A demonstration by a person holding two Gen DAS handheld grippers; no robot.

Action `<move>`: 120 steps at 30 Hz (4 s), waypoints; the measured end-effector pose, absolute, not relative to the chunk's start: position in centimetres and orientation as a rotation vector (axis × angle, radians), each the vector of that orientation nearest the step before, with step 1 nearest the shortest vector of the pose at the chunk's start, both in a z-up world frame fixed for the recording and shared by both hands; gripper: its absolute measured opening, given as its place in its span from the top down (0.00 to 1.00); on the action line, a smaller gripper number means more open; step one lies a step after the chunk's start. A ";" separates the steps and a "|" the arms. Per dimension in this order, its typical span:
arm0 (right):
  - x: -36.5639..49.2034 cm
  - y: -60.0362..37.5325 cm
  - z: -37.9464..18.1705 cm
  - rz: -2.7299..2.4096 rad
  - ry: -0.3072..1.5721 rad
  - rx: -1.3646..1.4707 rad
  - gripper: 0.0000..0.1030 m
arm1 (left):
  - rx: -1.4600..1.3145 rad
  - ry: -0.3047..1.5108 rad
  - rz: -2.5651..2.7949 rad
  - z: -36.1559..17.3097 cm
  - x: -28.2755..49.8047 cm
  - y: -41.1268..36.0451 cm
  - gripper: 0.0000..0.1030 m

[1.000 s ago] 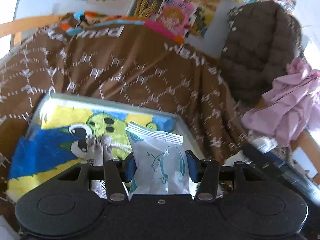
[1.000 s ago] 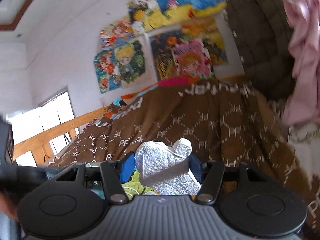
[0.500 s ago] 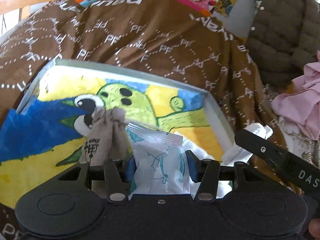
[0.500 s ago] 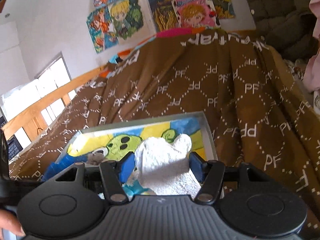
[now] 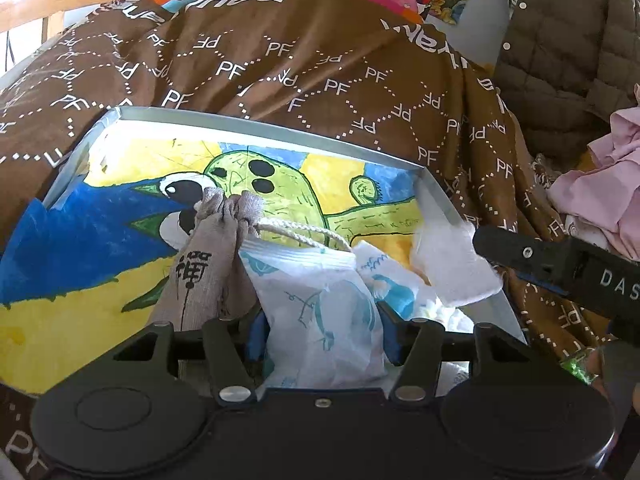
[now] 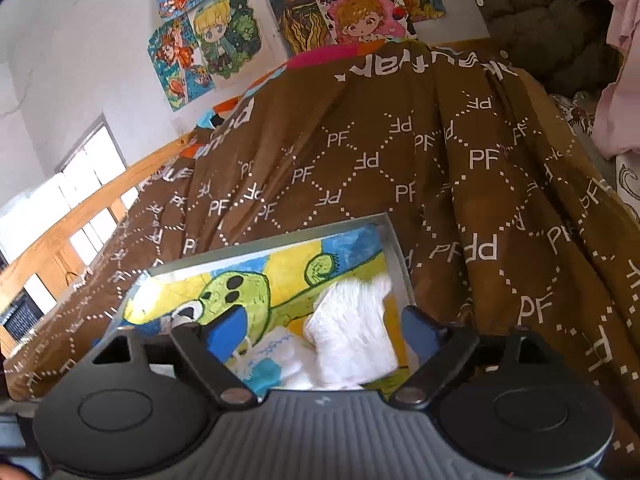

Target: Organize soft objects

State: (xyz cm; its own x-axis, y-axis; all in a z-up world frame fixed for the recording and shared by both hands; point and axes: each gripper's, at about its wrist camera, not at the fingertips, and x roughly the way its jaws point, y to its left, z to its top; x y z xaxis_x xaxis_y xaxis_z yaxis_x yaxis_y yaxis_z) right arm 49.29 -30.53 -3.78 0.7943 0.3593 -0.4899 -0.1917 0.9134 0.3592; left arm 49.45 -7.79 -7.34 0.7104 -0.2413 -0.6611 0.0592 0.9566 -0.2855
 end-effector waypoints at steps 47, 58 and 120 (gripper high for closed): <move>15.4 -30.3 8.8 0.155 0.152 0.160 0.00 | -0.214 0.217 -0.154 11.2 17.3 -5.6 0.01; 10.9 -28.8 5.4 0.125 0.264 0.145 0.00 | -0.232 0.258 -0.149 4.8 11.3 -4.9 0.01; 23.4 -30.7 -4.2 0.185 1.014 0.389 0.00 | 0.145 0.562 -0.663 -8.2 19.5 -9.0 0.01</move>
State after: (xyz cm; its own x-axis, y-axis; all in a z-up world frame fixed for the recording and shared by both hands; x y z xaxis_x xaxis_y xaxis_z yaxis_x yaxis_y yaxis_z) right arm 23.41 -30.74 -4.16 0.5203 0.3277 -0.7886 0.0287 0.9162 0.3996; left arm 19.50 -9.04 -8.18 0.6461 -0.5423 -0.5371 0.6186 0.7843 -0.0477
